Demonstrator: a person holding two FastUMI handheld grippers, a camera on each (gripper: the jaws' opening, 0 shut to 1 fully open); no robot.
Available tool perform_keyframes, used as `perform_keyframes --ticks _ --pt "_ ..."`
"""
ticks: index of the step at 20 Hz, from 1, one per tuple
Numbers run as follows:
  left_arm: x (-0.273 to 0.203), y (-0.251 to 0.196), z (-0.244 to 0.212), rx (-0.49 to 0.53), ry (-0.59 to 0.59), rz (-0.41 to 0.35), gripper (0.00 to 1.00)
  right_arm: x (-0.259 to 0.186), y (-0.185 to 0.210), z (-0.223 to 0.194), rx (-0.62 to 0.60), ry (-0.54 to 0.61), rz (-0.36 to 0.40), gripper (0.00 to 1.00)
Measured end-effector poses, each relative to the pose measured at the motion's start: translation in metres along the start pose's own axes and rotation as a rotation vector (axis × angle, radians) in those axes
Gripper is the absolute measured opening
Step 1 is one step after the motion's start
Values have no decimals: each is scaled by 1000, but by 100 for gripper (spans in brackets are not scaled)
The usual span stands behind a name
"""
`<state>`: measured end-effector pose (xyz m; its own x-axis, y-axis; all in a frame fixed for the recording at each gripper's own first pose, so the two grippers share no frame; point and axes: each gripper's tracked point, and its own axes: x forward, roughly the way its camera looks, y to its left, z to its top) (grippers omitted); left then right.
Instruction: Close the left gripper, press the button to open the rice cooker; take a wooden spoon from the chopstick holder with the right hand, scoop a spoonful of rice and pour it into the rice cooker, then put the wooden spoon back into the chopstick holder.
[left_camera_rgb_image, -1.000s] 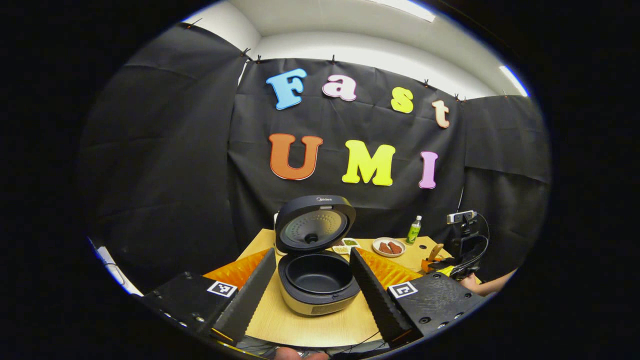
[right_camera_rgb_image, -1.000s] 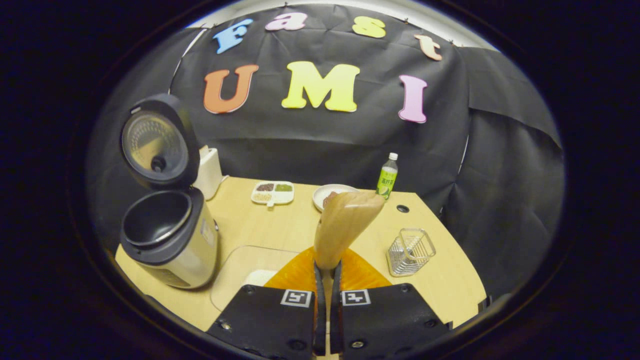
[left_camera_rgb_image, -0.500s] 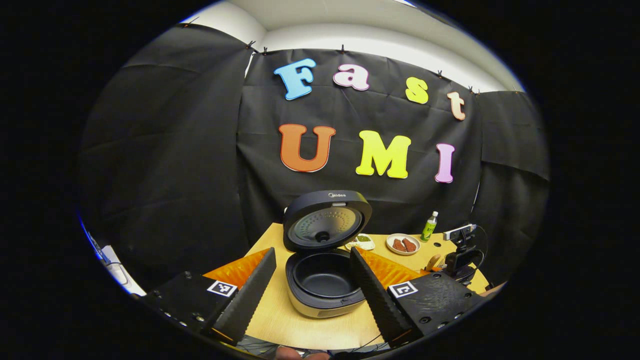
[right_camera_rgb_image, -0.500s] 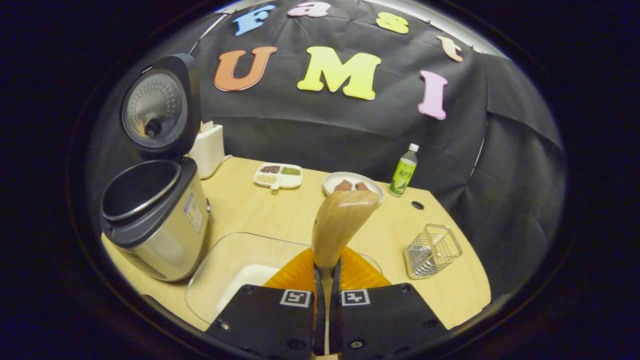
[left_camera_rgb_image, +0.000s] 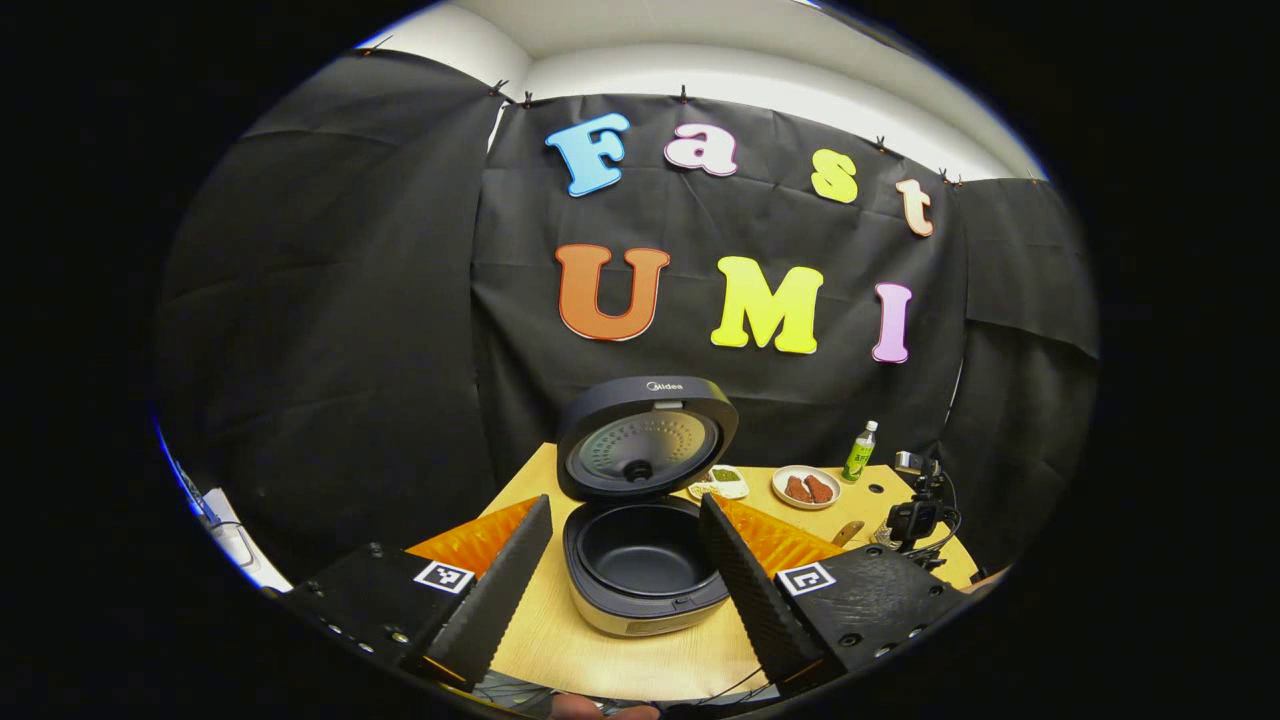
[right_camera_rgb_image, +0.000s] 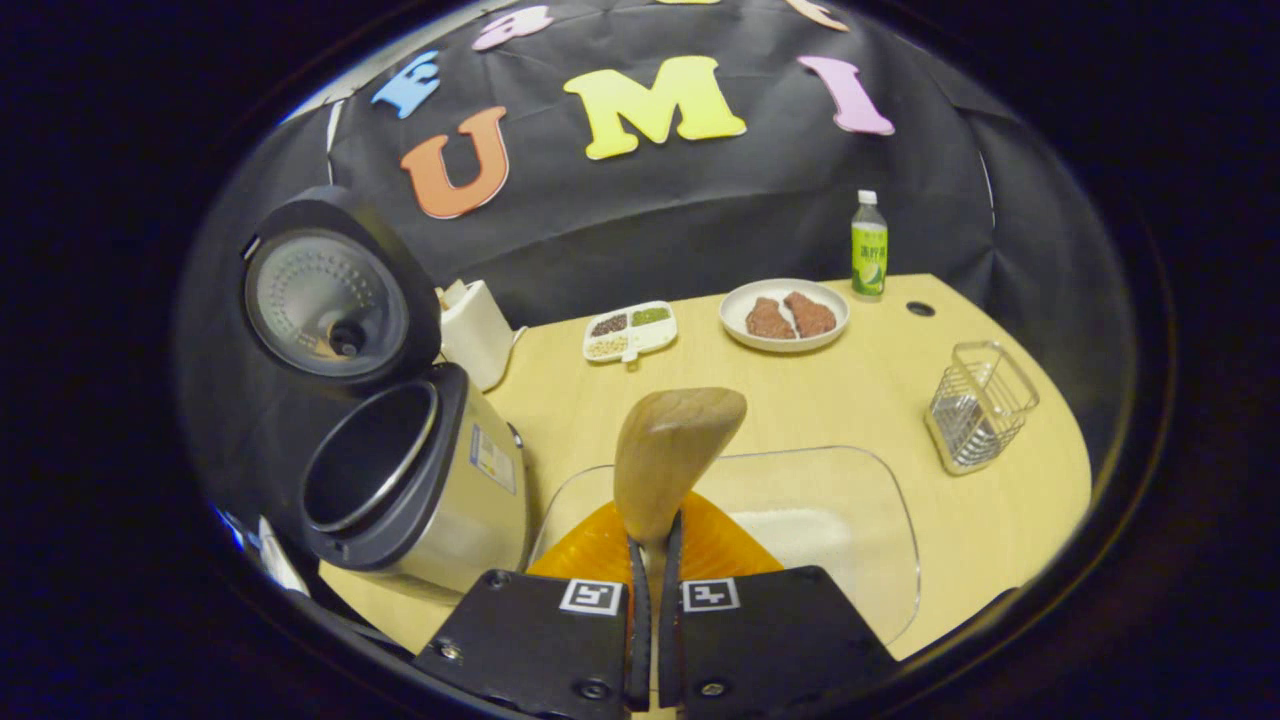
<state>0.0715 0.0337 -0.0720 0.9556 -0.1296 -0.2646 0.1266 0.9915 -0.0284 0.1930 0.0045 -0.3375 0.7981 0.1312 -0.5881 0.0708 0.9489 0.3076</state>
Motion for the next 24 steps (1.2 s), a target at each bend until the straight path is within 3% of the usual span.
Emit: perform_keyframes --ticks 5,11,16,21,24 --pt "0 -6 1 -1 -8 -17 95 0 -8 2 229 40 58 9" --pt "1 -10 7 -5 -27 -33 95 -10 -31 12 462 -1 125 8" --pt "7 -9 4 -1 -9 -44 95 -26 -68 26 601 -85 123 8" --pt "9 -12 4 15 -5 -81 95 -63 -87 59 779 -195 169 8" --pt "8 -11 4 17 -14 -95 95 -84 -81 79 785 -240 185 8"
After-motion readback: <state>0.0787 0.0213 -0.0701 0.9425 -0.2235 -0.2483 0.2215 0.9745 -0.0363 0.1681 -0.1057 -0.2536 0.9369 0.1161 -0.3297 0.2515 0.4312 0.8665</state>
